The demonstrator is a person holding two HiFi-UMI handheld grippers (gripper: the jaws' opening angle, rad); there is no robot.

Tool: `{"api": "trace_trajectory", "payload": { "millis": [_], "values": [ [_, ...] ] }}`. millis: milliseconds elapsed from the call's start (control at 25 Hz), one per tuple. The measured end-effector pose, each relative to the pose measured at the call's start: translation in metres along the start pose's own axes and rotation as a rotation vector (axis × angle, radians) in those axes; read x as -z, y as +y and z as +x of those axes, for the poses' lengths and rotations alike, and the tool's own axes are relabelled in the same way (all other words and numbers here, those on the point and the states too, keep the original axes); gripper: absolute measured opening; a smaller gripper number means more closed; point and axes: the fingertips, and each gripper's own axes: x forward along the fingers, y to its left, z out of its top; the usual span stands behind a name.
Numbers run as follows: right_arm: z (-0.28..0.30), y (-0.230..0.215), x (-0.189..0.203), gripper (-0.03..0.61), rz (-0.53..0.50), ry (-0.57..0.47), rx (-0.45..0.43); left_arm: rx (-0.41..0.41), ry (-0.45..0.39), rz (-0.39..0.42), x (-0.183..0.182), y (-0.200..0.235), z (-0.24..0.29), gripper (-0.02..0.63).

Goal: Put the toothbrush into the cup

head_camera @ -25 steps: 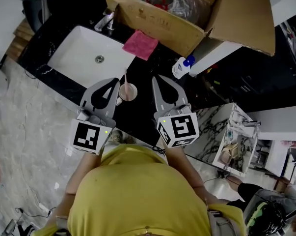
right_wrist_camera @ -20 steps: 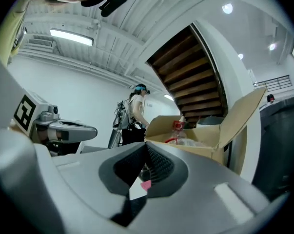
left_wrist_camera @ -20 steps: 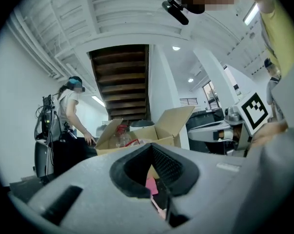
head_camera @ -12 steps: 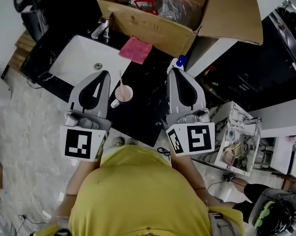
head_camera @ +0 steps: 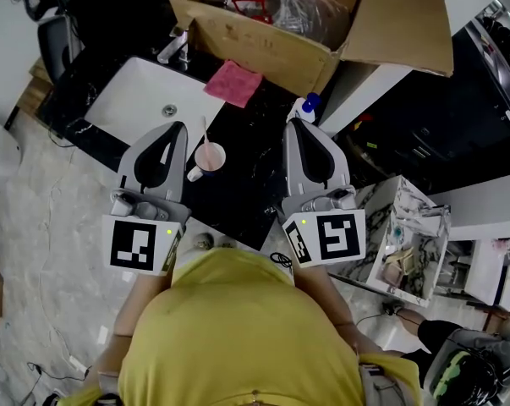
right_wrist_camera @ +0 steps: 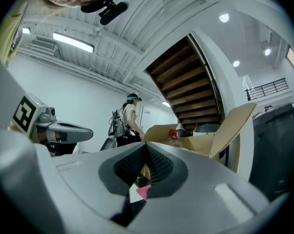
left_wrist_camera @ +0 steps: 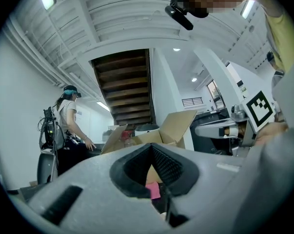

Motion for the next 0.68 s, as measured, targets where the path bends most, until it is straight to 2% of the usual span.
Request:
{"api": "trace_trajectory", "payload": {
  "millis": [680],
  "values": [
    [-0.021, -0.010, 0.009, 0.011, 0.001, -0.006, -0.066, -0.036, 0.007, 0.020, 0.010, -0.028, -0.010, 0.003]
  ]
}}
